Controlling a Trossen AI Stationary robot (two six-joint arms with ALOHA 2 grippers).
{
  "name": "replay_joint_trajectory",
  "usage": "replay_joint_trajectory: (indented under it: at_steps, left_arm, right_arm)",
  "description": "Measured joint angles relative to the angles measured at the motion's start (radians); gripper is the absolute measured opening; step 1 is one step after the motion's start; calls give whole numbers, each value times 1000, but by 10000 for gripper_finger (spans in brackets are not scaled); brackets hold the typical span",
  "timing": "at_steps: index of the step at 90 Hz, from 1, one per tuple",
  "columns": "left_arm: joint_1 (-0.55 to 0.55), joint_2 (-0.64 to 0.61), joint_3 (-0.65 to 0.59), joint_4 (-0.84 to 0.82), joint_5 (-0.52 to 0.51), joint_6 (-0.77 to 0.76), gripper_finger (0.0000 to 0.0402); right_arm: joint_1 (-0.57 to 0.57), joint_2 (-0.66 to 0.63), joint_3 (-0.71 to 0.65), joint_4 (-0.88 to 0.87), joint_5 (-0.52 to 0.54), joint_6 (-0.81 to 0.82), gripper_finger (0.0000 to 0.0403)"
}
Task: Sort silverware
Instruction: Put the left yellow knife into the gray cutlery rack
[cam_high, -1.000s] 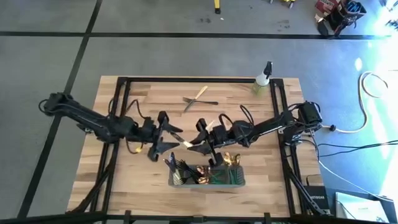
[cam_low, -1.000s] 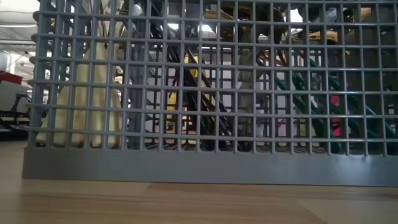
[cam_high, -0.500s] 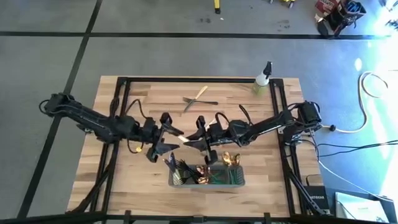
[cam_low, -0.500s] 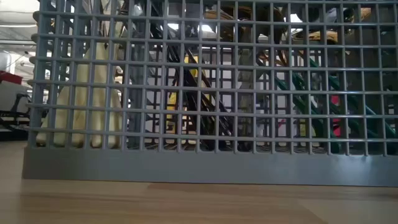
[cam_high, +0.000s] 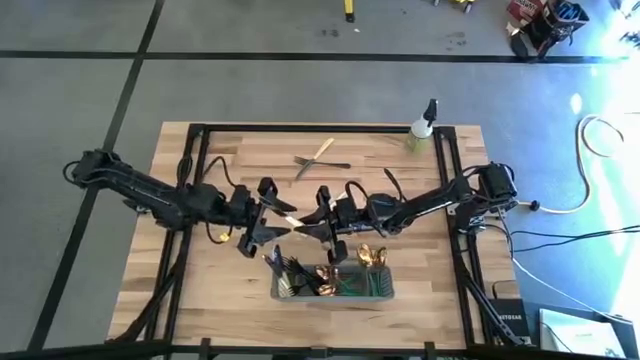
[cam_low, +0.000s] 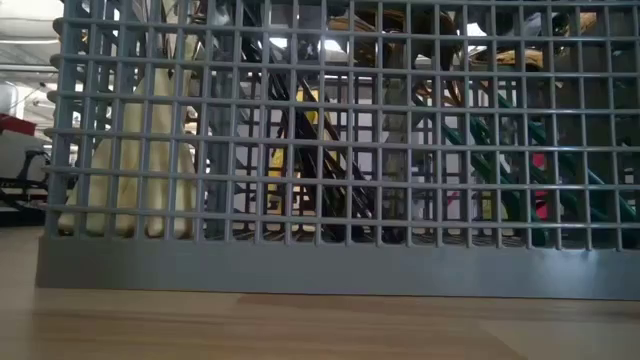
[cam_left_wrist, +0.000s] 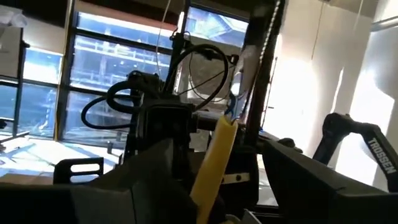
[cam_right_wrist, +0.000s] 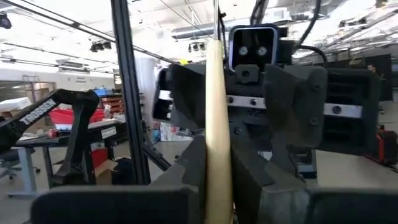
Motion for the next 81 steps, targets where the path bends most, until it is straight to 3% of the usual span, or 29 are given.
replay_joint_trajectory:
  at_steps: [12, 42, 67, 81]
  left_arm:
    - [0, 0, 0, -1, -17, 3, 200]
    - [1, 0, 0, -1, -28, 22, 21]
    - [1, 0, 0, 0, -29, 41, 7]
    - [-2, 0, 0, 0, -27, 33, 2]
  right_arm:
    - [0, 0, 0, 0, 7, 0, 26]
    - [1, 0, 0, -3, 32, 13, 26]
    - [1, 0, 0, -4, 34, 11, 30]
    - [2, 0, 0, 0, 29, -5, 112]
